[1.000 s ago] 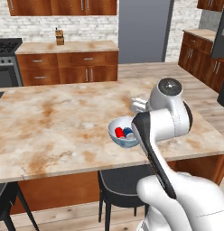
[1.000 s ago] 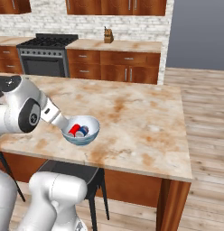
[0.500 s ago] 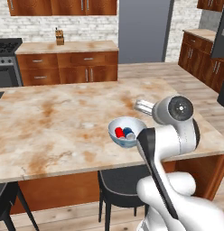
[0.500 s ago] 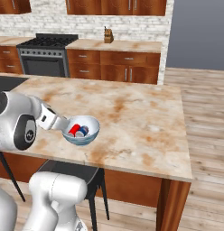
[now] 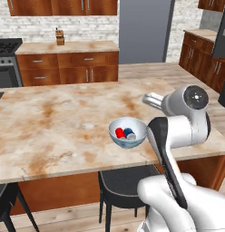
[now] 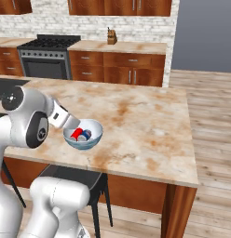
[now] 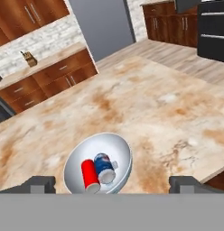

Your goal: Open the fridge, grab two sodas, and place both sodas inside the bowl with ice on the dining counter.

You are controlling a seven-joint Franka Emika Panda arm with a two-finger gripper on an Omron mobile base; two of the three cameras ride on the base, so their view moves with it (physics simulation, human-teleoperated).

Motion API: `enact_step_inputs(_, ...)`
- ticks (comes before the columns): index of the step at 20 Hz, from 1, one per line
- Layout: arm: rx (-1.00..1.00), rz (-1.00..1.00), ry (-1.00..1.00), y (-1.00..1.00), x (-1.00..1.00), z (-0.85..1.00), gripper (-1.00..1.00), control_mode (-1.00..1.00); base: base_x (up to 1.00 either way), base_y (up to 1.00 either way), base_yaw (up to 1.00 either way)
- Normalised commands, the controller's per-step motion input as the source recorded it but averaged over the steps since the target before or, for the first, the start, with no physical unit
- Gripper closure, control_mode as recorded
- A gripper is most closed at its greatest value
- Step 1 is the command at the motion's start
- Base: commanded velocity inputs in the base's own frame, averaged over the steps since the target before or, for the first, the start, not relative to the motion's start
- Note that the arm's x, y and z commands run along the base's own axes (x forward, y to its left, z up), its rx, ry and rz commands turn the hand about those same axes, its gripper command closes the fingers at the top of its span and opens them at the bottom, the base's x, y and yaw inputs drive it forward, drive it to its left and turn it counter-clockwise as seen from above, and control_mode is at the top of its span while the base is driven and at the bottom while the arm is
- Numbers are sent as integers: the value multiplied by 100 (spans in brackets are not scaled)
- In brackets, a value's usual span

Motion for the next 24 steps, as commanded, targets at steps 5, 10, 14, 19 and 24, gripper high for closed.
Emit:
enact_step_inputs(5,17,4,19,-2,-8,10,-100,-100,0,0,0)
enact_step_inputs(10,1,18,11,0,-11,0,-100,-100,0,0,0)
enact_step_inputs(14,0,15,12,0,-13,0,-100,-100,0,0,0)
enact_step_inputs(19,0,12,9,0,-23,-2,-100,-100,0,0,0)
enact_step_inputs(24,-2,5,3,3,-35,-8,-100,-100,0,0,0)
